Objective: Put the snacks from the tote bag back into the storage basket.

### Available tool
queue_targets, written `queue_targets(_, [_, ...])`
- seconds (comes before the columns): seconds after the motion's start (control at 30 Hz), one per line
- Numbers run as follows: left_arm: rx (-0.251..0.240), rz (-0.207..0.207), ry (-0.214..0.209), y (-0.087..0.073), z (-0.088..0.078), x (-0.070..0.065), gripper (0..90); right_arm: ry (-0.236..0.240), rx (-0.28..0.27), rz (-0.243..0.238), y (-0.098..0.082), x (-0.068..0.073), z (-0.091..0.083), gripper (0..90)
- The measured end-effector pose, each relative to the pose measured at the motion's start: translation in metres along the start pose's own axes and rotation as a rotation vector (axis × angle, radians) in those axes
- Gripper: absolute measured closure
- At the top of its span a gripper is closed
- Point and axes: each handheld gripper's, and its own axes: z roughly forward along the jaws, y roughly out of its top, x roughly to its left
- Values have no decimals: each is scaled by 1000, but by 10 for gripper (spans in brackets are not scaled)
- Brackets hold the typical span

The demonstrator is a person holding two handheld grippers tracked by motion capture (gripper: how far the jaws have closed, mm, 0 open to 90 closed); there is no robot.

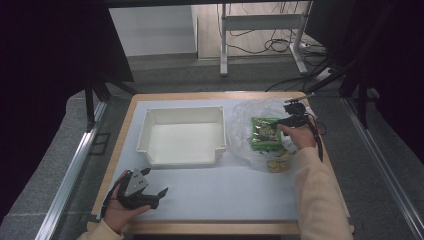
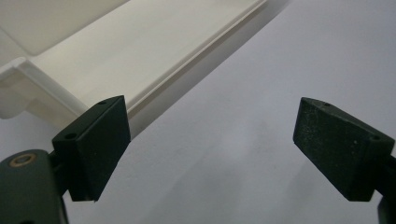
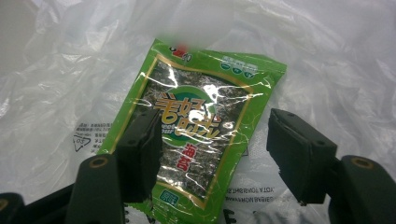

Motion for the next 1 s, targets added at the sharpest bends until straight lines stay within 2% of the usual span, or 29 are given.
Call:
queue_targets(0.67, [-2, 1, 0, 0, -1, 1, 109, 6, 62, 55, -7, -12, 21, 428])
queue_targets(1.0, [-3, 2, 1, 0, -1, 1, 109, -9, 79, 53, -7, -12, 26, 485])
